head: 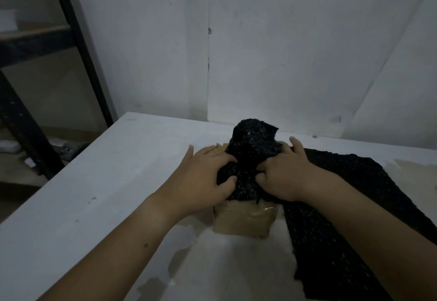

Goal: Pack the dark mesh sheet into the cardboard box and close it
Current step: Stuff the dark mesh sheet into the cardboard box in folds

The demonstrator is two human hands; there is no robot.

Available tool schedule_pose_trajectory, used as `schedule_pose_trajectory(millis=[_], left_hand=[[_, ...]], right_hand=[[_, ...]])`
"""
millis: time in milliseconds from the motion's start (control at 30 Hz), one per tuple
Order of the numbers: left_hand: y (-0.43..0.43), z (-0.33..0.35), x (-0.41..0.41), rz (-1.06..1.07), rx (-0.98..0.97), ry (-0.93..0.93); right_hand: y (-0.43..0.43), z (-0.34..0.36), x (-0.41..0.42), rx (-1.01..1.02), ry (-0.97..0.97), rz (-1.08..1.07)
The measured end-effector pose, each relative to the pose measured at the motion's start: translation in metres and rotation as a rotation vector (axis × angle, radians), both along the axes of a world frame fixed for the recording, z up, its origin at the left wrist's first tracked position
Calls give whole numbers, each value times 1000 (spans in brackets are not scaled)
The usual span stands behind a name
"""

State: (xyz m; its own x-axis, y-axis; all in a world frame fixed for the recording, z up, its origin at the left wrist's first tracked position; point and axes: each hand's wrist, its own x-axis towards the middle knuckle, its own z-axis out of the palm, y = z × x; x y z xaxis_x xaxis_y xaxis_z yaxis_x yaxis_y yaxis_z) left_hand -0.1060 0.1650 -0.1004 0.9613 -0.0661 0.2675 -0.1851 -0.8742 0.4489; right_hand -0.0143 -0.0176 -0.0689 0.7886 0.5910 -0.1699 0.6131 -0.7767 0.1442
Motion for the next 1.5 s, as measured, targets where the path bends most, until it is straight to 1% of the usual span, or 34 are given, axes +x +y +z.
schedule_pose_trajectory(millis=[100,167,200,267,333,367,400,433,500,567,667,733,800,900,933,967,1033,1067,1100,1133,1200,1233,1267,1333,1400,1467,1500], left_hand=[[0,2,0,13,20,26],[-1,2,-1,9,34,30],[-1,2,-1,-1,39,28],[-1,1,-1,-17,38,44],[-1,0,1,-15,50,49],[-1,-1,1,-10,70,41],[-2,-1,2,-6,96,29],[-3,0,2,-4,123,22],[-5,2,1,-2,149,17],[-5,2,-1,3,117,-17],[-3,2,-4,21,25,-150],[-4,3,-4,0,20,-196],[-6,5,-2,-26,75,-166],[-7,5,0,-7,152,-51],[-6,4,1,-2,165,-24],[-5,4,1,0,176,-3],[-3,5,2,-6,223,38],[-3,6,3,-6,251,60],[-4,9,5,-4,278,87],[-5,12,7,-2,306,124],[-8,19,14,-4,378,236],[-9,24,19,-3,413,306],[-10,28,23,-3,438,377],[-13,33,30,-6,451,478],[-14,35,32,-7,441,506],[-15,34,30,-10,400,497],[-15,33,28,-16,371,487]], right_hand=[[4,-5,-2,18,9,1],[-4,-5,-5,104,10,42],[-10,-4,-8,181,3,77],[-24,-1,-11,428,-68,168],[-35,5,-10,696,-168,194],[-38,8,-9,797,-201,194],[-40,10,-8,860,-218,194],[-39,13,-8,880,-220,200],[-32,14,-9,820,-191,230],[-24,12,-10,717,-143,242],[-10,8,-8,531,-57,217],[0,3,-5,400,-4,182],[9,0,0,293,35,145],[15,-4,3,161,130,122],[13,-4,3,165,154,132],[10,-2,2,209,171,151],[-6,4,0,427,186,186],[-16,8,-1,552,158,195],[-27,11,0,636,86,194],[-37,13,1,665,-18,175],[-51,15,1,586,-172,113],[-55,15,0,538,-182,95],[-55,14,-2,524,-155,85],[-54,12,-8,578,-79,103],[-49,11,-13,578,-95,163],[-43,8,-16,457,-153,211],[-38,5,-16,379,-163,202]])
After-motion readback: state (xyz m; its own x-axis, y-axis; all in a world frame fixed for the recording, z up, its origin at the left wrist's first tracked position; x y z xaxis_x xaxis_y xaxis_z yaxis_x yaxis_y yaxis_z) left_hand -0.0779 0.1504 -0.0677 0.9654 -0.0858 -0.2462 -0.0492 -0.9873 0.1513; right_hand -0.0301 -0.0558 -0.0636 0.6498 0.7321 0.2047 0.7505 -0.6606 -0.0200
